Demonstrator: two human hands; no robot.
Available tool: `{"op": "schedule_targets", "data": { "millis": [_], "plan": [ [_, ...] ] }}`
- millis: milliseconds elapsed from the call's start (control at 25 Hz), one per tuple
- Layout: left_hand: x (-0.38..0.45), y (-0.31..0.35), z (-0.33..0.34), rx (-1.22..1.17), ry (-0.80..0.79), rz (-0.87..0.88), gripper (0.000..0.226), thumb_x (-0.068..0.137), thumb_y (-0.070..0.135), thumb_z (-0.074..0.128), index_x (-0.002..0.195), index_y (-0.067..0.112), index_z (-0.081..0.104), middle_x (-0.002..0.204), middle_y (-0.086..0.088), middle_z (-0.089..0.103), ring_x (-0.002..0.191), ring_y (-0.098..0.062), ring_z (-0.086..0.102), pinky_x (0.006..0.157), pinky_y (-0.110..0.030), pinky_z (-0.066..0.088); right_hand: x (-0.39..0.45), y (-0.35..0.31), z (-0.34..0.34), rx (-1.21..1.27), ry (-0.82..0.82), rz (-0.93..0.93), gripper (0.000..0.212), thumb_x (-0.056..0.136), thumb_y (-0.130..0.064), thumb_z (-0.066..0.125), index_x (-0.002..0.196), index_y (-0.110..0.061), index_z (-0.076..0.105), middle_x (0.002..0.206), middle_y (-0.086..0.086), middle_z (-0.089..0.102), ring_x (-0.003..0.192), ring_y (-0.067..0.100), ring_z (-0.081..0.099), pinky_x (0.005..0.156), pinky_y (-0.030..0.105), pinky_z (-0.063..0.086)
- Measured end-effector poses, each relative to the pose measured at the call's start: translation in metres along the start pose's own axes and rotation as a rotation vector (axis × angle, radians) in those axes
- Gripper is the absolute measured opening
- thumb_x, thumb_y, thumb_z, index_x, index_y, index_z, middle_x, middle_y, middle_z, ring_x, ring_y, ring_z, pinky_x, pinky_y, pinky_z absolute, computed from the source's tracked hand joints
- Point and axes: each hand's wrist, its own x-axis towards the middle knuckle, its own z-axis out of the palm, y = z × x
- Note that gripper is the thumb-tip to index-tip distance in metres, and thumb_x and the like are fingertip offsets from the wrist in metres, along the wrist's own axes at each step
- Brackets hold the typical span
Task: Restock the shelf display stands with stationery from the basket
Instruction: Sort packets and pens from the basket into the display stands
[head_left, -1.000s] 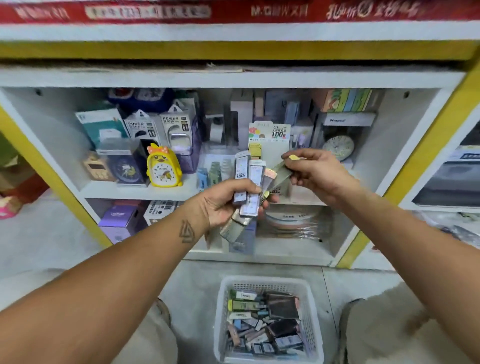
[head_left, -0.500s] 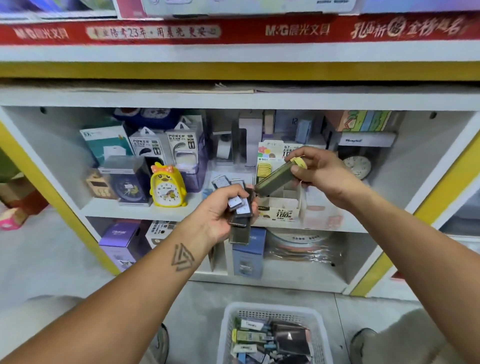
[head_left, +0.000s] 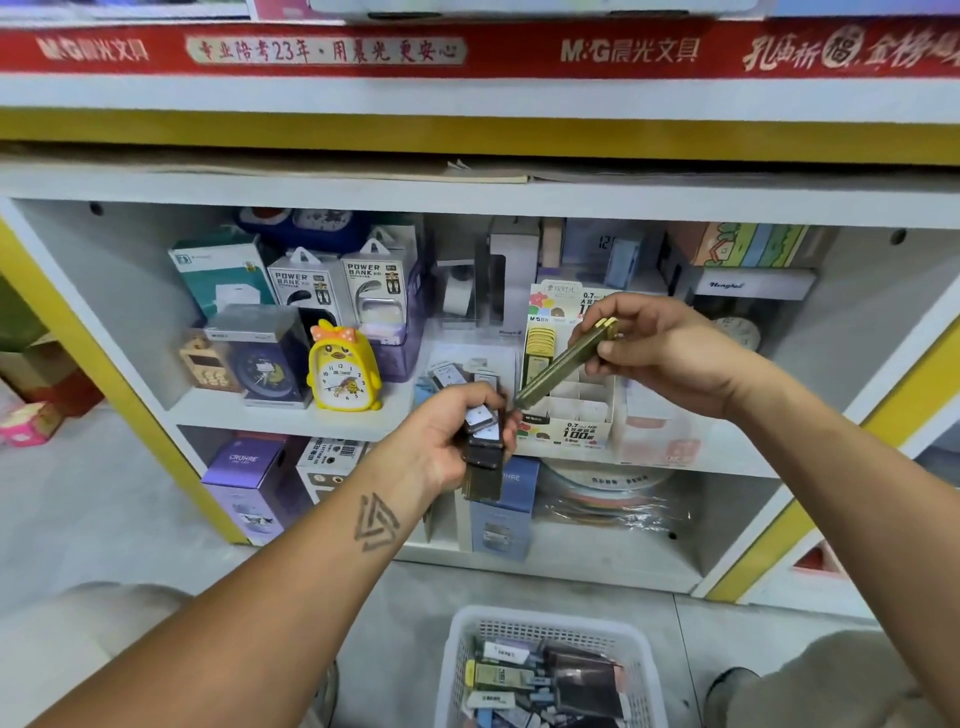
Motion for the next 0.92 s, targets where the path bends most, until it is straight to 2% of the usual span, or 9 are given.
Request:
{"op": "schedule_targets", "data": {
  "millis": [80,160,280,400,520,600,680,800,920],
  "plan": [
    [-0.005,-0.006,0.005,0.045,-0.123,-0.049,0.017,0.077,0.002,0.061,0.093,-0.005,0.065,0.082,-0.022,0.065,0.074,-0.029,0.067,0.056,-0.031,0.058,-0.002,0.000,0.005,0.107,-0.044,0.025,0.027,0.085,0.019,0.047,0.100,0.000,0.061,0.102,0.025,0.064,0.079,0.029,0.061,0.073,0.032,0.052],
    [-0.007,-0.010,0.009,0.037,-0.214,-0.073,0.025,0.073,0.004,0.068,0.096,-0.008,0.068,0.085,-0.024,0.067,0.084,-0.036,0.071,0.061,-0.037,0.061,-0.001,0.002,0.010,0.140,-0.020,0.046,0.031,0.082,0.022,0.038,0.090,-0.001,0.057,0.096,0.024,0.063,0.078,0.031,0.053,0.069,0.035,0.043],
    [-0.010,-0.013,0.014,0.053,-0.304,-0.084,0.031,0.076,0.006,0.070,0.105,-0.002,0.065,0.088,-0.020,0.068,0.079,-0.028,0.070,0.059,-0.033,0.059,0.000,0.005,0.012,0.110,0.045,0.088,0.037,0.079,0.024,0.028,0.085,-0.001,0.054,0.088,0.022,0.065,0.070,0.029,0.050,0.062,0.032,0.042],
    [-0.012,-0.015,0.018,0.054,-0.330,-0.075,0.029,0.075,0.004,0.073,0.103,0.000,0.066,0.087,-0.019,0.067,0.074,-0.025,0.068,0.056,-0.027,0.056,0.002,0.008,0.015,0.084,0.130,0.132,0.039,0.077,0.024,0.025,0.084,-0.001,0.054,0.083,0.021,0.066,0.069,0.031,0.052,0.059,0.033,0.044],
    [-0.013,-0.015,0.024,0.050,-0.273,-0.014,0.026,0.074,-0.001,0.071,0.099,-0.002,0.065,0.082,-0.019,0.067,0.066,-0.023,0.066,0.051,-0.024,0.054,0.005,0.011,0.018,0.091,0.194,0.134,0.042,0.077,0.022,0.024,0.085,0.000,0.059,0.092,0.025,0.070,0.079,0.035,0.063,0.065,0.035,0.052],
    [-0.011,-0.013,0.024,0.077,-0.191,0.046,0.028,0.070,-0.005,0.072,0.097,-0.002,0.066,0.081,-0.020,0.069,0.063,-0.024,0.066,0.048,-0.024,0.053,0.007,0.012,0.017,0.158,0.205,0.137,0.041,0.085,0.017,0.028,0.099,0.003,0.064,0.105,0.026,0.071,0.088,0.031,0.070,0.075,0.037,0.058],
    [-0.011,-0.011,0.022,0.117,-0.129,0.093,0.032,0.067,-0.007,0.073,0.097,-0.002,0.067,0.084,-0.020,0.071,0.063,-0.025,0.067,0.047,-0.024,0.052,0.009,0.012,0.016,0.219,0.221,0.182,0.029,0.097,0.006,0.040,0.113,0.004,0.064,0.107,0.022,0.073,0.092,0.031,0.072,0.079,0.039,0.060],
    [-0.012,-0.009,0.019,0.137,-0.059,0.152,0.035,0.069,-0.010,0.073,0.102,0.000,0.067,0.090,-0.020,0.072,0.066,-0.026,0.069,0.047,-0.024,0.052,0.009,0.012,0.018,0.125,0.268,0.245,0.015,0.096,0.001,0.060,0.109,0.001,0.067,0.095,0.019,0.075,0.078,0.025,0.075,0.063,0.028,0.060],
    [-0.013,-0.005,0.016,0.110,0.060,0.239,0.037,0.073,-0.014,0.071,0.107,0.000,0.066,0.096,-0.021,0.073,0.069,-0.028,0.071,0.046,-0.025,0.053,0.009,0.011,0.019,0.045,0.378,0.209,0.019,0.088,0.001,0.071,0.106,0.000,0.067,0.080,0.017,0.071,0.054,0.019,0.062,0.049,0.022,0.049]
  ]
}}
